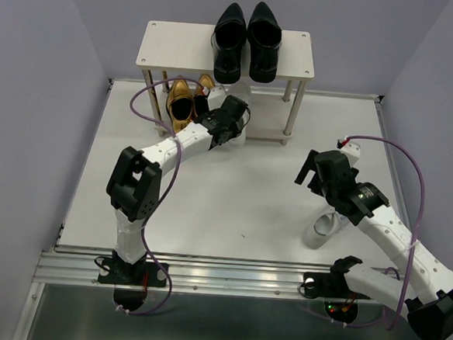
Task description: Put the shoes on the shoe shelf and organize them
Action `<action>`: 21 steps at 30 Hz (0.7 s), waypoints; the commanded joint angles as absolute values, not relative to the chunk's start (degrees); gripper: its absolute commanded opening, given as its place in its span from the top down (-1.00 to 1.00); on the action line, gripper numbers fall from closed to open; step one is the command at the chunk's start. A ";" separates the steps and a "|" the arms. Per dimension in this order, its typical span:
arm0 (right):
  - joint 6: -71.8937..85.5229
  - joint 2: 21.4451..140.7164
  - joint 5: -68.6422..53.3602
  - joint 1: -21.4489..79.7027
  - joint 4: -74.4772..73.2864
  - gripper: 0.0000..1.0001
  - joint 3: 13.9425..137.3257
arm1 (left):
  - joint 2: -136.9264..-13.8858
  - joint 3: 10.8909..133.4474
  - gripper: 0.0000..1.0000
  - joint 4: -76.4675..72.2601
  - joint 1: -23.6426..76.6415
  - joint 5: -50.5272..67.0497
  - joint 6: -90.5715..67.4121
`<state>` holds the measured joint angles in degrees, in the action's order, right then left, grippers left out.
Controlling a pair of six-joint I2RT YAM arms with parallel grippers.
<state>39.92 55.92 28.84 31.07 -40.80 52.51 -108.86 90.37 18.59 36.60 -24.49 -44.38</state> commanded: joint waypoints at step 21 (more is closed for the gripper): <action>41.83 53.61 29.18 30.67 -44.29 -1.00 53.09 | -110.13 95.63 -0.03 13.71 35.95 -24.79 -43.24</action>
<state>40.77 55.16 28.77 31.07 -42.33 52.51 -112.75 94.24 14.63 35.88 -24.16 -43.86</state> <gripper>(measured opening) 0.998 0.495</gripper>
